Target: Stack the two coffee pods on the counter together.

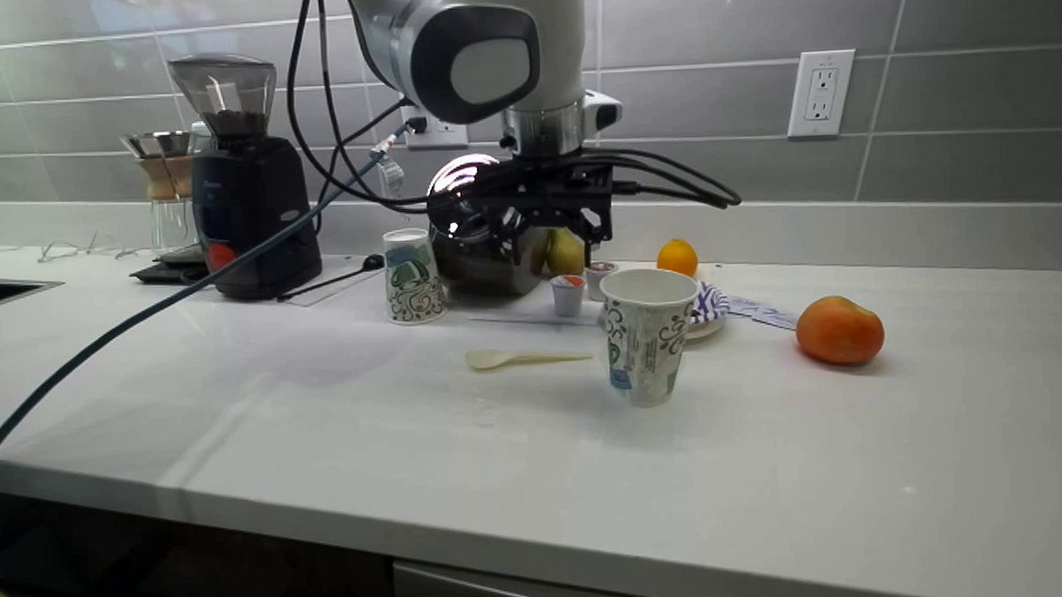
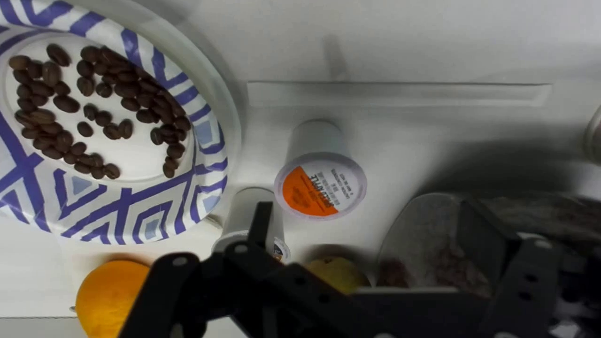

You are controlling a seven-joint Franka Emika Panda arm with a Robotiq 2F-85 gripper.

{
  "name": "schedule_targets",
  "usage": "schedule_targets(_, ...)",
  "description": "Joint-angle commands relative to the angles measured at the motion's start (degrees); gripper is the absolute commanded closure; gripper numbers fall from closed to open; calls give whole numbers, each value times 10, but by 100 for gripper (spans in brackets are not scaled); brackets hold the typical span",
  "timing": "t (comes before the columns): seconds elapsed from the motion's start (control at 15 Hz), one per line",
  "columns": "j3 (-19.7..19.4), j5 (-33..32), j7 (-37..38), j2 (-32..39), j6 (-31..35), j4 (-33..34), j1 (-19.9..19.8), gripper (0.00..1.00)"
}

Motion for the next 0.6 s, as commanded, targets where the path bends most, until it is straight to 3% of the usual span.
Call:
schedule_targets(0.0,33,64,-85,33,4,30,-35,0)
schedule_targets(0.2,42,85,-117,50,8,43,-50,0)
schedule_targets(0.33,46,94,-126,59,5,49,-58,8)
schedule_targets(0.4,48,99,-130,62,6,50,-61,17)
schedule_targets(0.53,53,105,-136,69,9,53,-66,27)
